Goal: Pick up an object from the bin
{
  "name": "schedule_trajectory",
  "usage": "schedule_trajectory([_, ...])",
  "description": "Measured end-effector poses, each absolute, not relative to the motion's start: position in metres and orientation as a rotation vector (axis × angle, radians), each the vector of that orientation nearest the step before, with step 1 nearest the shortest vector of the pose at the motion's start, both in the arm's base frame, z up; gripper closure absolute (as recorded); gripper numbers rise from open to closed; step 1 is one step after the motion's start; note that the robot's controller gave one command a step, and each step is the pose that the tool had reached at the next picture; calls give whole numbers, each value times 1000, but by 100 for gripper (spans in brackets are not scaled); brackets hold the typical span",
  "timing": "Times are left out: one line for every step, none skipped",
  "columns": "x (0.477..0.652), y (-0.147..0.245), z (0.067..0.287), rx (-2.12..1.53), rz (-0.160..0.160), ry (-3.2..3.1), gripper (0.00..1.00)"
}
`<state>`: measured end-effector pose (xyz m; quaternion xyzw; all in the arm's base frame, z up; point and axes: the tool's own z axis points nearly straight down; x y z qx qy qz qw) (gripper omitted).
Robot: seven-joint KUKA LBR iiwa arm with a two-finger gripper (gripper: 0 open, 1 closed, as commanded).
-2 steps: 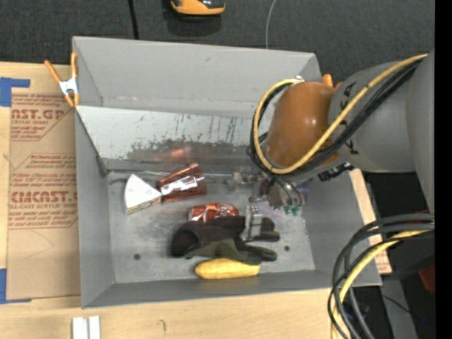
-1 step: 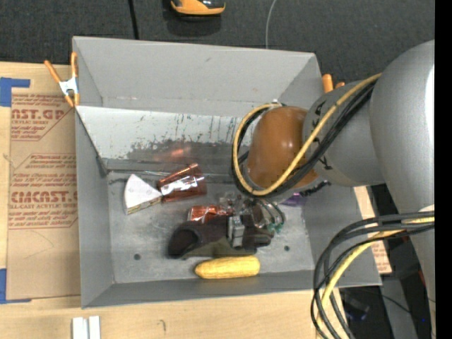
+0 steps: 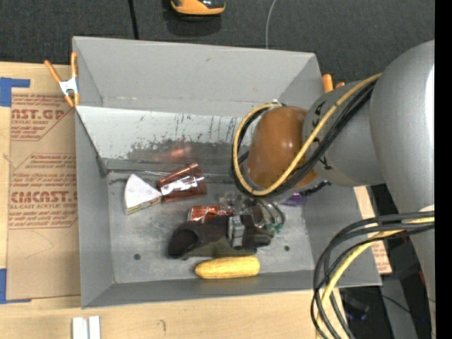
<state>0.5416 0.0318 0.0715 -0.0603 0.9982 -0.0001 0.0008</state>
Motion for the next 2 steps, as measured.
schedule_trajectory([552, 31, 71, -109, 3, 3146, 100])
schedule_trajectory([567, 7, 236, -24, 0, 3132, 100])
